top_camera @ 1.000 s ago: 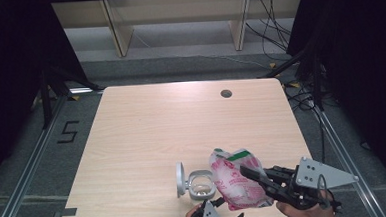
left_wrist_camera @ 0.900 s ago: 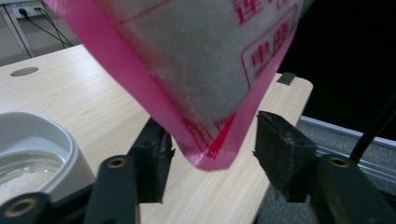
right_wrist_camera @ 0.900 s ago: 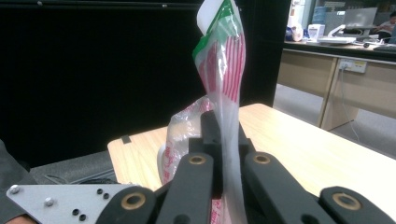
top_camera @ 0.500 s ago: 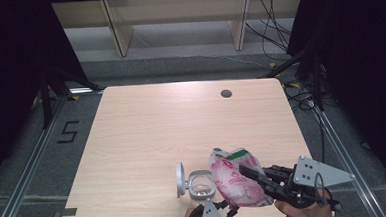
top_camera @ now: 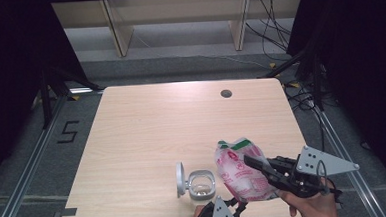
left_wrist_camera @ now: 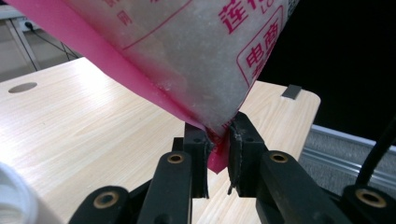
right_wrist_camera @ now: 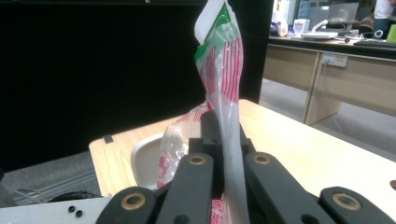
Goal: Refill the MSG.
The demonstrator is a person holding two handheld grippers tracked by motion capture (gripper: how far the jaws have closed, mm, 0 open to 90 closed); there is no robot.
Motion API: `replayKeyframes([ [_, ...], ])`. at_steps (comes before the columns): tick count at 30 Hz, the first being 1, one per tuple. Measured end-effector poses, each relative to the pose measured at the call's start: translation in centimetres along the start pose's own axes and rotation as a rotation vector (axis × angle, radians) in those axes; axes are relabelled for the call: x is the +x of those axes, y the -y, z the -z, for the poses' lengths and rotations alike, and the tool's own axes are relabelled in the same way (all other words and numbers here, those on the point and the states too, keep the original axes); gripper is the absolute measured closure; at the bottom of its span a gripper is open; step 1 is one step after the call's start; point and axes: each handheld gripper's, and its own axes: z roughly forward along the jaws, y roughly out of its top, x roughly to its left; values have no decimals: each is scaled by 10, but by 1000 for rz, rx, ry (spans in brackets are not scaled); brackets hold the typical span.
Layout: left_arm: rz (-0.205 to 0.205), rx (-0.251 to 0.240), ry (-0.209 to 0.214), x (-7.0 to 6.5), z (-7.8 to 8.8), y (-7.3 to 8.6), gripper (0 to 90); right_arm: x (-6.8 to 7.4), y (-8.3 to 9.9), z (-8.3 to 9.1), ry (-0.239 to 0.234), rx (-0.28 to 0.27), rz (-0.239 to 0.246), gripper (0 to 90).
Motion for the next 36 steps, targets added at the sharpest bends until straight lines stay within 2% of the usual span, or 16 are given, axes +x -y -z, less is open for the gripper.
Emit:
replayKeyframes([
  [5, 18, -15, -19, -5, -8, 0, 787, -5, -1, -2, -6, 24, 0, 900],
  [9, 16, -40, -66, -6, -19, -3, 789, -11, -6, -1, -8, 28, -2, 900],
  [11, 7, -39, -62, -7, -21, -4, 790, -13, -9, -1, -8, 40, 10, 900],
  [12, 25, -44, -67, -9, -24, -6, 790, -15, -10, -1, 1, 31, 32, 900],
  [13, 25, -44, -67, -9, -24, -6, 790, -15, -10, -1, 1, 31, 32, 900],
  [14, 24, -50, -69, -10, -27, -7, 790, -15, -10, 0, -23, 60, -12, 900],
  [16, 23, -66, -76, -11, -31, -7, 791, -19, -11, 1, -17, 44, 6, 900],
  [17, 18, -55, -74, -12, -31, -8, 791, -20, -13, 2, -3, 44, 29, 900],
  [19, 50, -67, -68, -12, -29, -8, 791, -19, -14, 3, -2, 57, 8, 900],
  [20, 39, -63, -65, -13, -27, -8, 792, -21, -14, 3, -6, 45, 31, 900],
  [23, 27, -68, -81, -17, -22, -6, 792, -19, -15, 2, -16, 53, 16, 900],
  [26, 47, -54, -84, -20, -15, -1, 792, -13, -11, -4, -19, 61, 17, 900],
  [27, 64, -51, -89, -20, -12, 1, 792, -11, -11, -5, -25, 71, -6, 900],
  [33, 80, -67, -124, -19, -9, 9, 793, -7, -7, -19, -59, 55, -13, 900],
  [35, 71, -72, -144, -17, -7, 11, 794, -5, -8, -21, -46, 75, -2, 900],
  [36, 95, -80, -128, -18, -8, 12, 794, -5, -7, -24, -55, 67, 0, 900],
])
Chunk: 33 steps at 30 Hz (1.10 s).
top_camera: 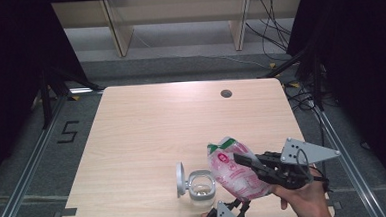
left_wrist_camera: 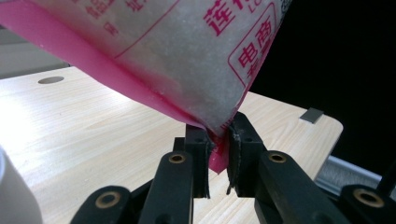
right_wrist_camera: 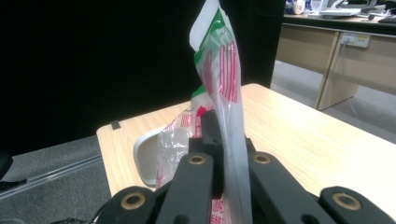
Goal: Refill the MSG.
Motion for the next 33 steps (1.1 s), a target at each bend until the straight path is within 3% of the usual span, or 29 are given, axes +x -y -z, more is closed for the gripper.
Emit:
replayKeyframes([
  [2, 15, -14, 1, 0, -1, 2, 794, 2, 0, -3, 9, 11, -11, 900],
  [3, -12, -4, 12, 1, 0, 3, 794, 1, 0, -4, 9, 10, 9, 900],
  [4, -9, -9, 15, 0, -1, 3, 794, 2, 0, -6, 4, 25, -2, 900],
  [5, 21, -21, 9, -2, -2, 4, 795, 3, 0, -6, 10, 41, -11, 900],
  [6, 6, -29, 23, -1, -3, 5, 794, 3, 0, -9, 14, 35, -10, 900],
  [7, 40, -15, 2, -4, -3, 6, 794, 3, 0, -9, 18, 44, -7, 900],
  [8, 42, -15, 4, -3, -3, 6, 795, 1, 0, -10, 14, 42, 14, 900],
  [9, 47, -12, 1, -3, -4, 7, 795, 2, 1, -12, 2, 44, -2, 900],
  [10, 51, -14, 4, -4, -5, 8, 795, 3, 1, -11, 23, 62, -24, 900],
  [15, 59, -29, 9, -7, -9, 12, 796, 1, 5, -17, 14, 62, -45, 900],
  [16, 68, -22, -1, -7, -9, 13, 796, 0, 6, -18, 26, 64, -31, 900],
  [18, 70, -10, -1, -8, -9, 14, 796, 2, 8, -19, 7, 86, -71, 900],
  [19, 35, -20, 13, -7, -10, 15, 796, 2, 8, -20, 21, 84, -53, 900],
  [20, 39, -12, 9, -7, -10, 15, 796, 1, 9, -22, 14, 80, -54, 900],
  [21, 79, -29, 8, -9, -12, 17, 796, 1, 10, -22, 15, 90, -62, 900],
  [24, 70, -42, 18, -8, -14, 18, 797, 2, 10, -26, 33, 95, -41, 900],
  [26, 90, -37, 5, -8, -13, 18, 797, 0, 10, -29, 6, 92, -39, 900],
  [28, 84, -49, 16, -7, -13, 17, 797, 1, 8, -31, 7, 105, -55, 900],
  [29, 100, -50, 14, -7, -13, 17, 797, 2, 7, -32, 25, 117, -44, 900],
  [33, 113, -54, -2, -7, -14, 17, 798, 2, 5, -37, 22, 109, -27, 900],
])
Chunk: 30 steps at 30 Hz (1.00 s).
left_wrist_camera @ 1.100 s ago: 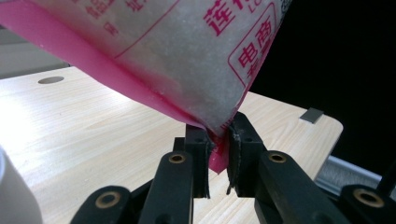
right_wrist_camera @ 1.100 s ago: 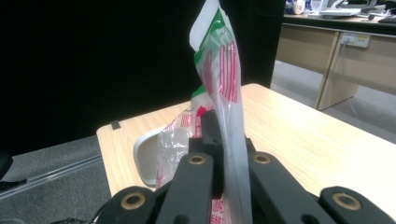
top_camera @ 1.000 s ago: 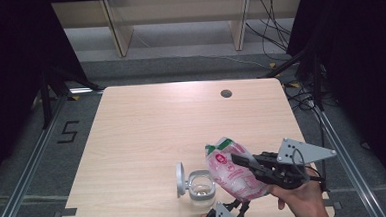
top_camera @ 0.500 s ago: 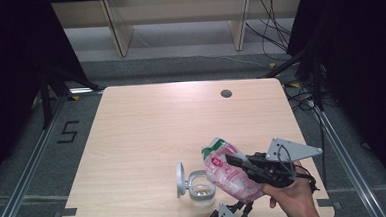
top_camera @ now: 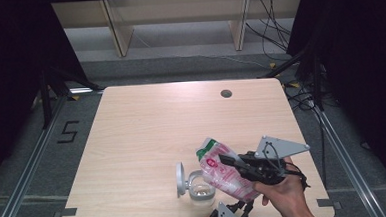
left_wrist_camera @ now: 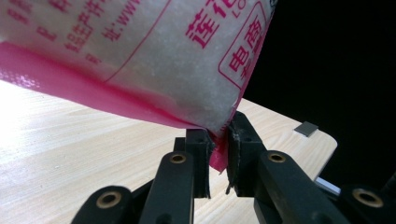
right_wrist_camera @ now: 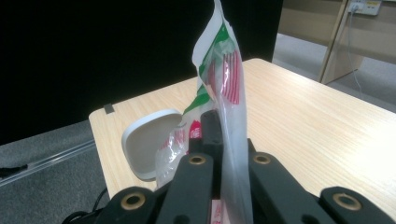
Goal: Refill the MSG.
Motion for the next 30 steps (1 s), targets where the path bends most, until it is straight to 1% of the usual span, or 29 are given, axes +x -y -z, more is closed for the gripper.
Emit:
replayKeyframes([
  [1, -1, -7, 5, 0, -1, 0, 798, 1, -1, -1, -20, 14, -8, 900],
  [2, -22, -13, 9, 2, -1, -1, 798, 2, -1, -1, -16, 16, -15, 900],
  [3, 16, -20, -1, 0, -2, 0, 798, 1, -2, -1, -4, 18, 7, 900],
  [5, 24, -19, 1, 0, -3, 0, 798, 2, -1, -2, -11, 3, -6, 900],
  [6, 20, -18, 5, 1, -3, 0, 799, 3, -2, -2, -10, 8, -13, 900],
  [7, 20, -18, -2, 0, -3, 0, 799, 2, -2, -3, -12, 16, -13, 900],
  [8, 29, -9, -9, 0, -3, 0, 799, 3, -1, -3, -13, 22, -25, 900],
  [9, 33, -11, -9, 0, -4, 0, 799, 3, -1, -3, -9, 22, -33, 900],
  [10, 38, -13, -4, 0, -4, 0, 799, 3, -1, -4, -10, 13, -28, 900],
  [11, 44, -21, 0, 0, -6, 0, 799, 2, -1, -4, 7, 14, -18, 900],
  [12, 78, -36, 4, -3, -7, -1, 799, 3, -1, -5, 10, 22, -28, 900],
  [13, 78, -36, 4, -3, -7, -1, 799, 3, -1, -5, 10, 22, -28, 900],
  [14, 110, -77, 12, -5, -11, -1, 799, 3, -2, -7, 17, 23, -27, 900],
  [15, 112, -80, 16, -5, -11, -1, 799, 1, -2, -8, 17, 17, 14, 900],
  [16, 113, -83, 17, -5, -12, -1, 799, 2, -3, -8, 4, 27, -6, 900],
  [17, 116, -87, 15, -6, -12, -2, 799, 3, -3, -9, 10, 32, -11, 900],
  [18, 116, -87, 15, -6, -12, -2, 799, 2, -4, -9, 1, 38, 2, 900],
  [19, 104, -66, 14, -5, -11, -3, 799, 2, -5, -9, 11, 43, 14, 900],
  [21, 112, -64, 12, -6, -11, -5, 800, 3, -6, -11, 12, 35, 17, 900],
  [22, 110, -70, 20, -6, -12, -5, 800, 5, -6, -11, 9, 43, -6, 900],
  [23, 108, -64, 16, -6, -12, -6, 800, 4, -7, -12, 0, 48, 15, 900],
  [25, 108, -65, 17, -6, -12, -6, 800, 6, -8, -12, -3, 68, 5, 900],
  [26, 112, -68, 20, -6, -12, -6, 800, 6, -8, -12, 2, 70, 22, 900],
  [27, 110, -68, 20, -6, -12, -6, 800, 7, -8, -14, 2, 62, 8, 900],
  [28, 110, -68, 20, -6, -12, -6, 800, 7, -8, -14, 2, 62, 8, 900],
  [29, 112, -66, 21, -5, -13, -6, 800, 7, -8, -15, -2, 67, 20, 900],
  [30, 113, -67, 20, -5, -13, -6, 800, 8, -8, -15, -9, 71, 8, 900],
])
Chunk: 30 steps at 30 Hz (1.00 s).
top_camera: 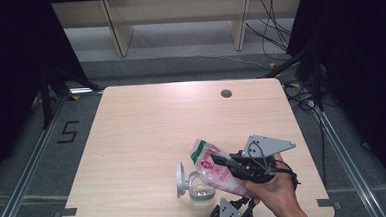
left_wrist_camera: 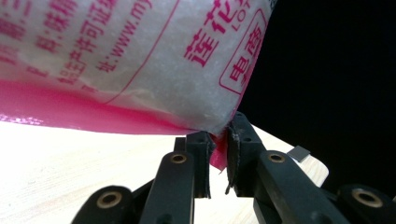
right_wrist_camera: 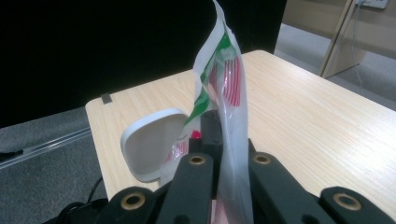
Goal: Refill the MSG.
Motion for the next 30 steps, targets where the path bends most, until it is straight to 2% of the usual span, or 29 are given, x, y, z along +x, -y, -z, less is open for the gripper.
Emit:
replayKeyframes([
  [1, -6, 8, -4, 0, 0, 0, 800, -1, 0, -1, -2, -2, 6, 900],
  [2, -6, 8, -4, 0, 0, 0, 800, 0, 0, -2, 15, -14, 14, 900],
  [4, 2, 0, 1, 0, -1, 0, 800, -1, -1, -2, 9, 10, 24, 900],
  [7, 1, -2, -1, 0, 0, -1, 801, 2, -2, -3, 0, 33, -12, 900],
  [8, 1, -1, -1, 1, 0, -1, 800, 0, -2, -4, 8, 14, 26, 900],
  [10, 2, -16, 10, 2, -1, 0, 800, 1, -2, -5, -6, 29, 4, 900],
  [12, 3, -16, 10, 2, -2, 0, 801, 1, -2, -5, -9, 26, 7, 900],
  [13, 3, -12, 13, 2, -2, 0, 801, 1, -2, -5, 10, 23, 16, 900],
  [17, 23, -5, 15, 1, -2, 0, 801, 0, -2, -6, 2, 27, 16, 900],
  [20, 18, 1, 13, 2, -4, -1, 802, 0, -2, -5, 2, 38, 5, 900],
  [23, 20, -2, 12, 1, -4, -1, 802, -2, -2, -6, 7, 31, 34, 900],
  [27, 26, -5, 19, 2, -5, 0, 802, -1, -2, -7, 4, 48, 7, 900],
  [30, 20, 4, 13, 2, -5, 0, 802, -2, -2, -8, 8, 43, 21, 900],
])
